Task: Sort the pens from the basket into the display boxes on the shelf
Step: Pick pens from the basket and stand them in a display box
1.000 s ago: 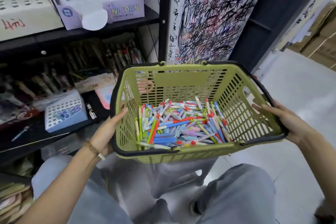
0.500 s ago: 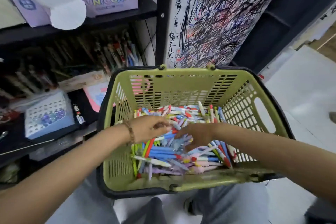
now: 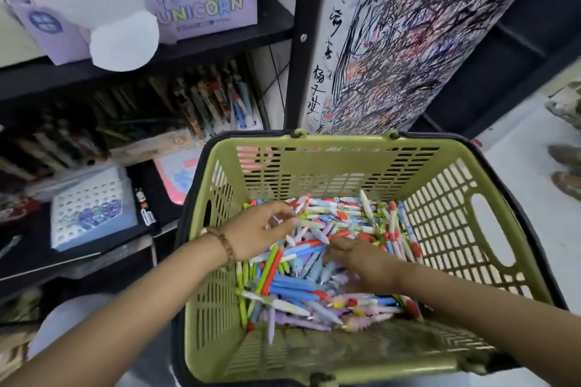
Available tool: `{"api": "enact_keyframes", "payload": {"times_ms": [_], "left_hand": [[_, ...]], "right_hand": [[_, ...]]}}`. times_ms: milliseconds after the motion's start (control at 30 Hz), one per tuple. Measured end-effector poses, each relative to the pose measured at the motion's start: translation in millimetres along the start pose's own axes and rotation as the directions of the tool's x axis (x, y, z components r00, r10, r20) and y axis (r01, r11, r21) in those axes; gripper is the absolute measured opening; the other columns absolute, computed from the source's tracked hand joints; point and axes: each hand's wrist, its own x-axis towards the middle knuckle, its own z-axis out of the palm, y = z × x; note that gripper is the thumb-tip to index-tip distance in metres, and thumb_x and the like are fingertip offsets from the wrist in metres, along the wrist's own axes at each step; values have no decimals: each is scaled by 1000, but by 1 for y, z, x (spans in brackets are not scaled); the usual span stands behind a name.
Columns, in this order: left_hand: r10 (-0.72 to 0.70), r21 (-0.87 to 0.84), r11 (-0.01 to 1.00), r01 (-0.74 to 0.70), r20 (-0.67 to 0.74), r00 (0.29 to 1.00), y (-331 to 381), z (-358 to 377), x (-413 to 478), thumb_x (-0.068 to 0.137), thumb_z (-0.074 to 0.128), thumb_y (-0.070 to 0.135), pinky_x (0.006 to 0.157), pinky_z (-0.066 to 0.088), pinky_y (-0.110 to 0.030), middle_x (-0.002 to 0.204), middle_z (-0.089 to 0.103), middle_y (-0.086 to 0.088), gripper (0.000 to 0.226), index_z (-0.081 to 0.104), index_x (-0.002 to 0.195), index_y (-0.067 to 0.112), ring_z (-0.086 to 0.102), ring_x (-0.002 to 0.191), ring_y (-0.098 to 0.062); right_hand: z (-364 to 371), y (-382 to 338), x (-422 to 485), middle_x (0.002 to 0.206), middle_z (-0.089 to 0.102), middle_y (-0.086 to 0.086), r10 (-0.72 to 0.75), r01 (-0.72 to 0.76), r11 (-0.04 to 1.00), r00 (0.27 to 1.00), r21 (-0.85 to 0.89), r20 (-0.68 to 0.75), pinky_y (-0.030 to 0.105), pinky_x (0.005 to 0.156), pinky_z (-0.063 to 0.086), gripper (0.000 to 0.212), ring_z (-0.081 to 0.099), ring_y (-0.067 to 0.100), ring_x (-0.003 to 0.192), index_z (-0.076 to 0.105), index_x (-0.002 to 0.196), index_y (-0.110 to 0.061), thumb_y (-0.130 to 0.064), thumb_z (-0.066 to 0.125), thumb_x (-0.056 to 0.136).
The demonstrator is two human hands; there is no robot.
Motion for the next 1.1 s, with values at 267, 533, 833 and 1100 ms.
{"api": "enact_keyframes", "payload": {"times_ms": [267,533,833,1100], "left_hand": [[12,-9,1000,-13,-52,999,8,-2,-7,97,45,35,85,43,-18,115,59,5,32,56,122,18,54,103,-9],[22,-81,997,-20,20,1000,16,-6,-8,87,45,55,78,39,-2,108,56,20,42,54,119,28,52,97,7],[-61,-213,974,78,88,994,10,-5,-1,100,40,24,69,56,-20,69,58,4,20,47,111,9,61,57,2],[-87,-317,948,44,-122,989,20,-15,2,97,38,40,42,35,-9,79,52,-10,41,44,128,14,52,51,-22]], "right_hand": [[-5,-9,-4,126,48,4,58,-62,995,997,-76,-54,28,89,28,45,42,23,117,50,124,-17,-36,61,85],[-50,-11,-4,91,61,12,319,1,684,899,730,-300,27,72,42,26,55,17,82,66,98,-7,-31,62,88],[-65,-35,15,107,71,4,258,6,318,962,948,-92,28,87,54,37,66,21,102,67,108,-13,-42,52,90],[-21,-27,6,124,58,2,152,-184,975,961,125,232,21,81,39,34,55,19,109,60,124,-15,-23,61,91]]}}
